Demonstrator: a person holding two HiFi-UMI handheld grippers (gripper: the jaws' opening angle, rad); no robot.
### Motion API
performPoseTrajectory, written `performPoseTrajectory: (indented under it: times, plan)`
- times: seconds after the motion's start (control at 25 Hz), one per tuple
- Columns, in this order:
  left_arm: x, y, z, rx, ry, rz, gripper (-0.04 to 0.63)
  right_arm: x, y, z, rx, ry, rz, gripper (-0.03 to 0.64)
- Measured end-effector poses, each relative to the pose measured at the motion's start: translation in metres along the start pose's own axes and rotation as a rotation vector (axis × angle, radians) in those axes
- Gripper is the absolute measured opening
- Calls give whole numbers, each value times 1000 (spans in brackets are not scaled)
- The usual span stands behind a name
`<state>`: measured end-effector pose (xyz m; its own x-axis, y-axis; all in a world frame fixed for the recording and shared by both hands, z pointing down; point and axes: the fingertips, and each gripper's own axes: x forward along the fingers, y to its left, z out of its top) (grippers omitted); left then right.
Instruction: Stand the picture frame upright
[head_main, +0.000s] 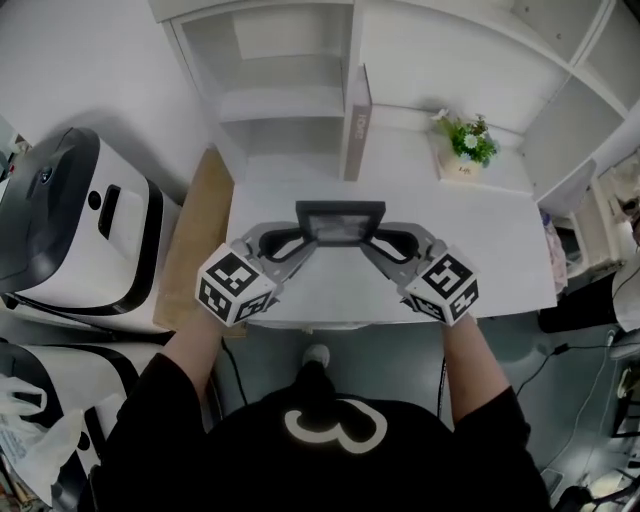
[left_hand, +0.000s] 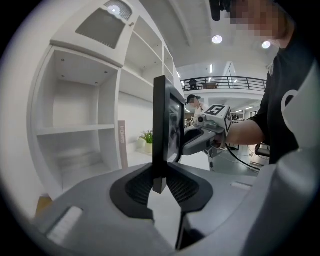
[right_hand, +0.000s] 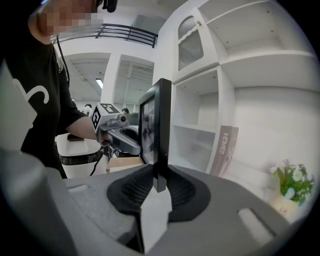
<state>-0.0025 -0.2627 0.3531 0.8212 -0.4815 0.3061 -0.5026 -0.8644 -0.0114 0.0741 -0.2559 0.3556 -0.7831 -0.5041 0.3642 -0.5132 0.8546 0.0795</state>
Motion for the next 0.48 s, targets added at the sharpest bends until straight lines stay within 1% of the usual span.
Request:
performPoseTrajectory:
  times: [0.12,0.24,0.48]
  plan:
    - [27,30,-9,-3,15,-3,87,21,-33,-12,25,30,-26,86]
    - [55,60,-24,11,44,-3,89,46,-65,-31,51,70,-44,87]
    - [113,108,-73,11,136,15,89,93,-121,-83,97,164,-69,89]
